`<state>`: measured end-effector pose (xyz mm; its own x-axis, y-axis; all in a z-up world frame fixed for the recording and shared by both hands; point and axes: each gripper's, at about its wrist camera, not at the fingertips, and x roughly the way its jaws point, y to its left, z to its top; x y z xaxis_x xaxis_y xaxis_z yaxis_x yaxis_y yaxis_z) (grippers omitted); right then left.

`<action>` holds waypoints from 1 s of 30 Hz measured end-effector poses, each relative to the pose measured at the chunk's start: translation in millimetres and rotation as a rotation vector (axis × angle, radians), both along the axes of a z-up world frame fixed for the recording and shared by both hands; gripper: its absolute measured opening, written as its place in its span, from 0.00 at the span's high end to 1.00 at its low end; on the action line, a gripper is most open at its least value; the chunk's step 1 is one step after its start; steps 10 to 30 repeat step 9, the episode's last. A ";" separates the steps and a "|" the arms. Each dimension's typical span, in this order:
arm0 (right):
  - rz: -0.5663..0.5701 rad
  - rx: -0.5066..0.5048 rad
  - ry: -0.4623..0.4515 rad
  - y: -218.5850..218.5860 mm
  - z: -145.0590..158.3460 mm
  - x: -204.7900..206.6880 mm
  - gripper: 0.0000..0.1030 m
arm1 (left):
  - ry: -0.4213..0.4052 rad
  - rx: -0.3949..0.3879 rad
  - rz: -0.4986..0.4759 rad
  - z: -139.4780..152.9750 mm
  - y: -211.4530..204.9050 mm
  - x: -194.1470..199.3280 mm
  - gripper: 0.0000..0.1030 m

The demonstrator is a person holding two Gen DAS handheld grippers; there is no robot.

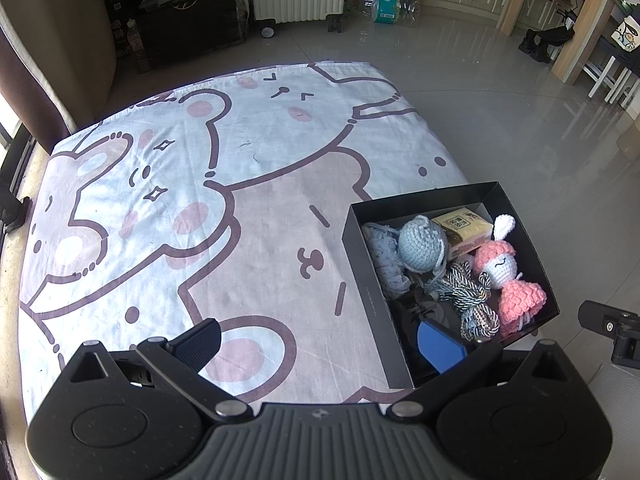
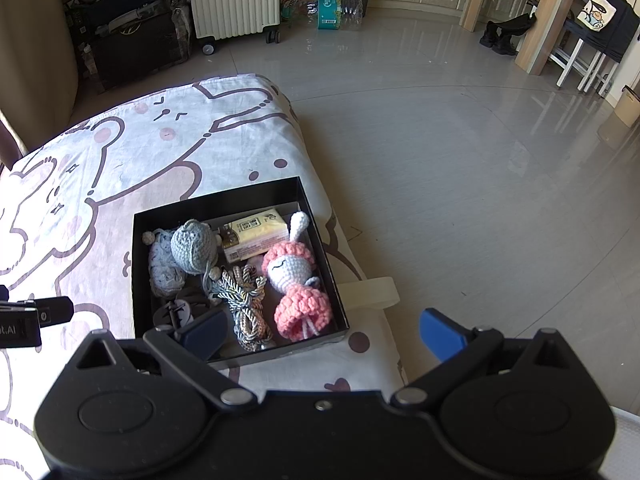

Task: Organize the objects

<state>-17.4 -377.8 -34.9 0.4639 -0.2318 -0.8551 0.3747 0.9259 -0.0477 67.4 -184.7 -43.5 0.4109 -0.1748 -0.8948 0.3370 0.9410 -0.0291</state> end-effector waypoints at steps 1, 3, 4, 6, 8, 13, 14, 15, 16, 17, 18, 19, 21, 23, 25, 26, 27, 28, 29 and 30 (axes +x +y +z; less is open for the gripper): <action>0.000 0.000 0.000 -1.0 0.2 0.5 0.00 | 0.001 -0.001 -0.001 0.0 0.2 0.0 0.00; 0.001 0.000 0.002 -0.9 0.4 0.4 0.00 | 0.002 -0.003 -0.001 -0.2 1.3 -0.6 0.00; 0.000 0.001 0.002 -1.1 0.3 0.4 0.00 | 0.003 -0.005 -0.001 -0.2 2.0 -1.0 0.00; 0.001 0.001 0.002 -1.1 0.2 0.4 0.00 | 0.002 -0.003 0.000 -0.6 2.3 -1.3 0.00; 0.001 0.001 0.002 -0.6 0.0 0.2 0.00 | 0.002 -0.002 -0.001 -0.8 2.0 -1.2 0.00; 0.001 0.001 0.003 -0.1 0.0 -0.1 0.00 | 0.003 -0.002 -0.001 -0.8 2.5 -1.4 0.00; 0.001 0.001 0.003 -0.1 0.0 -0.1 0.00 | 0.003 -0.002 -0.001 -0.8 2.5 -1.4 0.00; 0.001 0.001 0.003 -0.1 0.0 -0.1 0.00 | 0.003 -0.002 -0.001 -0.8 2.5 -1.4 0.00; 0.001 0.001 0.003 -0.1 0.0 -0.1 0.00 | 0.003 -0.002 -0.001 -0.8 2.5 -1.4 0.00; 0.001 0.001 0.003 -0.1 0.0 -0.1 0.00 | 0.003 -0.002 -0.001 -0.8 2.5 -1.4 0.00; 0.001 0.001 0.003 -0.1 0.0 -0.1 0.00 | 0.003 -0.002 -0.001 -0.8 2.5 -1.4 0.00; 0.001 0.001 0.003 -0.1 0.0 -0.1 0.00 | 0.003 -0.002 -0.001 -0.8 2.5 -1.4 0.00; 0.001 0.001 0.003 -0.1 0.0 -0.1 0.00 | 0.003 -0.002 -0.001 -0.8 2.5 -1.4 0.00; 0.001 0.001 0.003 -0.1 0.0 -0.1 0.00 | 0.003 -0.002 -0.001 -0.8 2.5 -1.4 0.00; 0.001 0.001 0.003 -0.1 0.0 -0.1 0.00 | 0.003 -0.002 -0.001 -0.8 2.5 -1.4 0.00; 0.001 0.001 0.003 -0.1 0.0 -0.1 0.00 | 0.003 -0.002 -0.001 -0.8 2.5 -1.4 0.00; 0.001 0.001 0.003 -0.1 0.0 -0.1 0.00 | 0.003 -0.002 -0.001 -0.8 2.5 -1.4 0.00; 0.001 0.001 0.003 -0.1 0.0 -0.1 0.00 | 0.003 -0.002 -0.001 -0.8 2.5 -1.4 0.00; 0.001 0.001 0.003 -0.1 0.0 -0.1 0.00 | 0.003 -0.002 -0.001 -0.8 2.5 -1.4 0.00; 0.001 0.001 0.003 -0.1 0.0 -0.1 0.00 | 0.003 -0.002 -0.001 -0.8 2.5 -1.4 0.00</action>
